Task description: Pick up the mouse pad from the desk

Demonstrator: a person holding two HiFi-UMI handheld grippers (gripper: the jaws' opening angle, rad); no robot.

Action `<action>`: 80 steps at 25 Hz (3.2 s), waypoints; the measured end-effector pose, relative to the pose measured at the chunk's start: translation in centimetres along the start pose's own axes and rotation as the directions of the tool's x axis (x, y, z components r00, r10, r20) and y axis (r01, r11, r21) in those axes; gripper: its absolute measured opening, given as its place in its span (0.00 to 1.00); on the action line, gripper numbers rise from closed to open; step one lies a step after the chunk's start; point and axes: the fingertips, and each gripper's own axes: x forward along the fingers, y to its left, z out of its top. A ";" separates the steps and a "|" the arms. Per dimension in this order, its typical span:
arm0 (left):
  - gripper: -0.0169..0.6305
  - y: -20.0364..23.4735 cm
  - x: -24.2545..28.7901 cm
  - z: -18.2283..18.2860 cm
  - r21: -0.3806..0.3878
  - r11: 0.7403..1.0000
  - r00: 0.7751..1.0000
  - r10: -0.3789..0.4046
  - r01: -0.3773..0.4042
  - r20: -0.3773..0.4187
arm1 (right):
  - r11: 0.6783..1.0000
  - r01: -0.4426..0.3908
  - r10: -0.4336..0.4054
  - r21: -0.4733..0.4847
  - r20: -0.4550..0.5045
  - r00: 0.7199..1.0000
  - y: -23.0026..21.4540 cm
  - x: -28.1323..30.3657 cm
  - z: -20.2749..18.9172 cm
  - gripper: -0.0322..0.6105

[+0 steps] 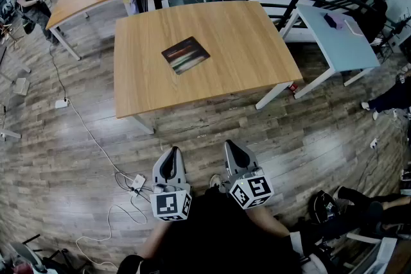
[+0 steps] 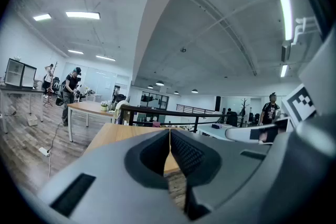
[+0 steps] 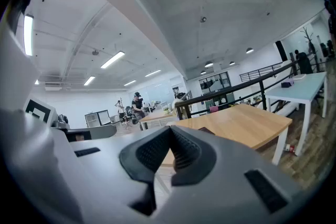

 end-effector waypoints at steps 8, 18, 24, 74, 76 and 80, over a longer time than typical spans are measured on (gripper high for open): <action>0.06 0.9 0.1 -0.6 0.004 1.000 1.000 -0.005 0.005 -0.003 | 1.000 0.016 -0.017 0.020 0.017 1.000 0.1 0.6 0.4 0.10; 0.06 5.9 -0.8 -0.2 -0.001 1.000 1.000 -0.019 0.019 -0.017 | 0.999 0.047 -0.048 0.021 0.024 0.999 3.5 2.9 -0.6 0.10; 0.06 8.8 -0.9 0.4 0.000 0.998 0.998 -0.059 0.059 -0.009 | 0.997 0.081 -0.081 0.016 0.046 0.996 5.9 4.5 -1.0 0.10; 0.07 11.8 31.6 0.0 -0.038 0.984 0.976 0.166 -0.173 -0.143 | 0.995 -0.100 0.098 -0.001 -0.154 0.983 -16.0 33.5 3.8 0.10; 0.07 12.1 32.6 -0.5 -0.045 0.983 0.973 0.170 -0.179 -0.158 | 0.995 -0.103 0.101 -0.001 -0.163 0.981 -16.4 34.4 3.8 0.10; 0.07 13.0 34.9 -1.6 -0.062 0.983 0.969 0.159 -0.174 -0.190 | 0.995 -0.103 0.101 -0.001 -0.176 0.979 -17.1 36.8 3.4 0.10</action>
